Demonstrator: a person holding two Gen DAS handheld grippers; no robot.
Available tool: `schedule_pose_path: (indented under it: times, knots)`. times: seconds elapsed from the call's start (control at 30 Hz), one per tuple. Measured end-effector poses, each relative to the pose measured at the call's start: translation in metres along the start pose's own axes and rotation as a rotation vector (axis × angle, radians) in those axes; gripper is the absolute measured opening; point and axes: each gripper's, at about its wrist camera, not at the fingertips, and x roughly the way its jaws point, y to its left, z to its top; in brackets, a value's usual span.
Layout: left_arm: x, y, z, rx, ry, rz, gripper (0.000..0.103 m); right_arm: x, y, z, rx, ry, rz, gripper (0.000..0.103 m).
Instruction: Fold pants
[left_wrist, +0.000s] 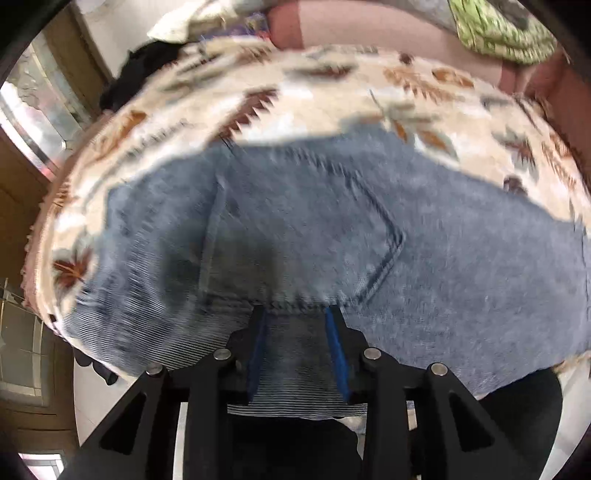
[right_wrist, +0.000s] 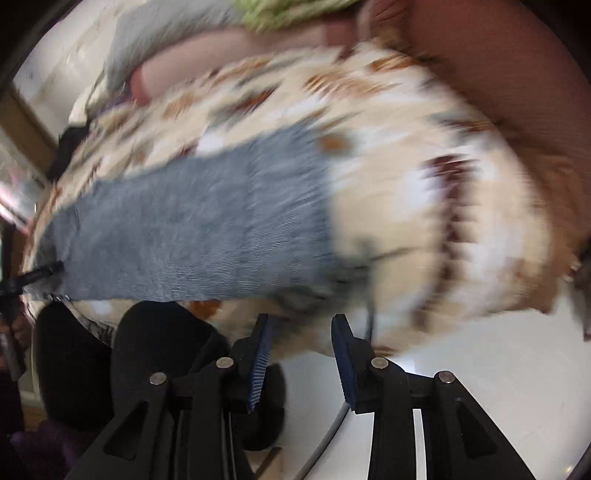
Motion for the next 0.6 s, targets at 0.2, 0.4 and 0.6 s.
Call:
schedule_pose_path:
  times: [0.2, 0.4, 0.6]
  knots:
    - [-0.062, 0.023, 0.004, -0.019, -0.213, 0.049, 0.072, -0.176, -0.06, -0.01, 0.168, -0.494, -0.068, 0.08]
    - [-0.084, 0.096, 0.001, -0.09, -0.286, 0.22, 0.077, -0.181, -0.015, -0.012, 0.155, -0.776, -0.009, 0.103]
    - [-0.071, 0.163, -0.019, -0.199, -0.218, 0.315, 0.077, -0.041, 0.065, 0.04, 0.088, -0.391, 0.184, 0.088]
